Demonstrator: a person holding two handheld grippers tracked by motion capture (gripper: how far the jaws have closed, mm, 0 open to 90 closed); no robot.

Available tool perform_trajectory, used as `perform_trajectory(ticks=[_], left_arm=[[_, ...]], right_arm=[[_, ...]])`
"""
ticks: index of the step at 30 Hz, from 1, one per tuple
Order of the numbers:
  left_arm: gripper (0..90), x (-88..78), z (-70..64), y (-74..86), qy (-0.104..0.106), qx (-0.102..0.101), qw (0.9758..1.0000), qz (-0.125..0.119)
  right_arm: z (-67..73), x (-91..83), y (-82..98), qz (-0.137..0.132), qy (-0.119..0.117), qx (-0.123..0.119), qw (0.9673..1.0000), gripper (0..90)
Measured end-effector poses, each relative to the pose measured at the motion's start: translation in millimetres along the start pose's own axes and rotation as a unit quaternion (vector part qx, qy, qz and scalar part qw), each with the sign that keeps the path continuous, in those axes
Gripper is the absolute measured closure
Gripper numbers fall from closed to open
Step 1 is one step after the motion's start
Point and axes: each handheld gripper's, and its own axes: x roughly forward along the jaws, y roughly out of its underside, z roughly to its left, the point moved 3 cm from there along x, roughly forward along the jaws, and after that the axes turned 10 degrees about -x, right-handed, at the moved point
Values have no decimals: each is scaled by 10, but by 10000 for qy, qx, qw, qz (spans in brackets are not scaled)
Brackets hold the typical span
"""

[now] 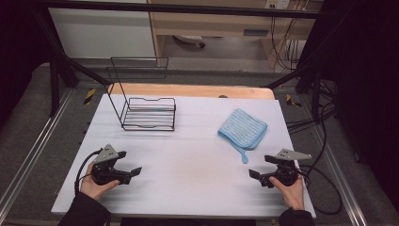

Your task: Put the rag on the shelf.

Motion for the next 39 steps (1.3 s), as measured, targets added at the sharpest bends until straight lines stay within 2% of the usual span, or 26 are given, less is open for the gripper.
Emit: perform_trajectory(ticks=[8, 20, 25, 30, 35, 39], left_arm=[[80, -8, 11, 14, -37, -20, 10000, 9], [76, -4, 13, 22, -71, -21, 10000, 41], [75, -14, 18, 21, -81, -40, 10000, 30], [78, -13, 25, 22, -89, -70, 9999, 21], [80, -10, 25, 20, -105, -65, 9999, 30], [83, -6, 27, 23, -113, -88, 9999, 51]], right_arm=[[23, 15, -10, 36, -5, 32, 10000, 6], [98, 116, -75, 139, 61, -83, 9999, 6], [114, 172, -123, 147, 147, -80, 9998, 6], [125, 261, -175, 284, 327, -160, 9989, 23], [104, 329, -227, 358, 505, -316, 9976, 103], [76, 410, -291, 336, 580, -284, 9973, 206]])
